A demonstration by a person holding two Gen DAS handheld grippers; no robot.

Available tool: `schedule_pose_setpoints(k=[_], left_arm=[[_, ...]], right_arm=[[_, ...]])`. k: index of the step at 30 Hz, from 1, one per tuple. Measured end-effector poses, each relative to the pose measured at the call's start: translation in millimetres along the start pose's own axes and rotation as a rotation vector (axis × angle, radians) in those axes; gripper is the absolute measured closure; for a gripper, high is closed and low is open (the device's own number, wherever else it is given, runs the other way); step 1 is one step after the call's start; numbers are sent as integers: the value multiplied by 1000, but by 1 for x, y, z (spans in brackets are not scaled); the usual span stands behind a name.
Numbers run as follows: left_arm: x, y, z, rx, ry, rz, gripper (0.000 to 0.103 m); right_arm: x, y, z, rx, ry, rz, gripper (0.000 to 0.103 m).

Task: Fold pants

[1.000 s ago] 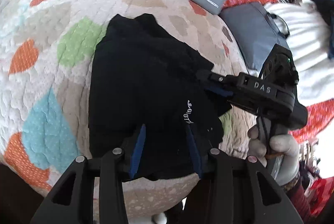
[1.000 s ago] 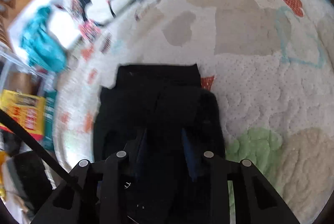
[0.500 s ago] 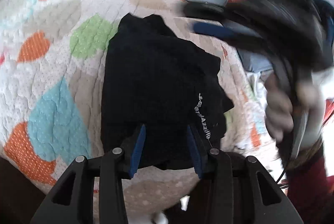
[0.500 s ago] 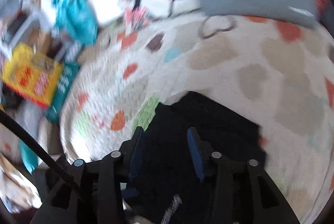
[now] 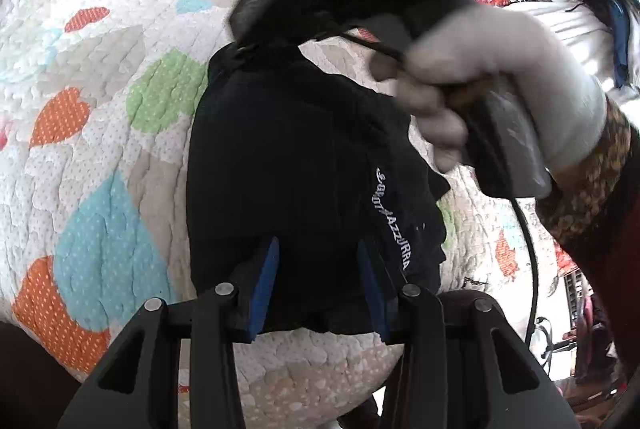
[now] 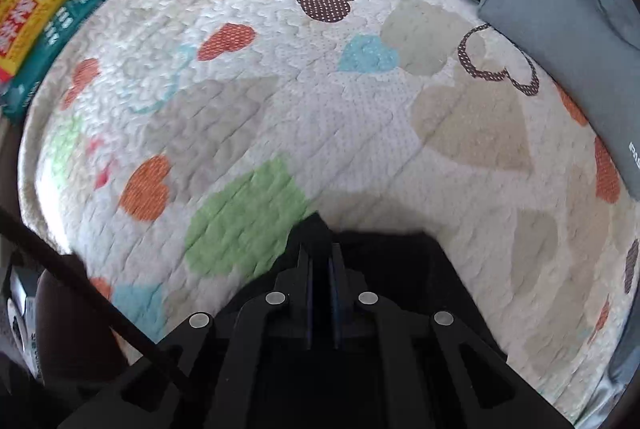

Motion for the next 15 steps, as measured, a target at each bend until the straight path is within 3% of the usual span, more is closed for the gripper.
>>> schedule_pose_setpoints(k=[3,6,9,13,15], left_arm=[[-1,2,0,-9,-3,-4,64],[-2,1,0,-6,-4,-8,64],[-8,1,3,0,25,-35,64],[-40,10,16,-74,16,-157,64],[-60,17,24,-80,-37,-153,63]], right_arm=[[12,4,6,11,3,-21,96],[4,-13,6,107,-26,32,93],[-30,-39,-1,194,-123,-27,79],[-87,-84,-34,366,-240,24,76],[-110,-99,-61,430,-302,54,50]])
Point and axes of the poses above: each gripper's, at about its wrist camera, not at the fingertips, and x roughly the way its jaws point, y to its left, z to its top, the point moved 2 cm from there along x, roughly the way its jaws point, and after that the axes turned 1 degree about z, right-handed, at the moved point
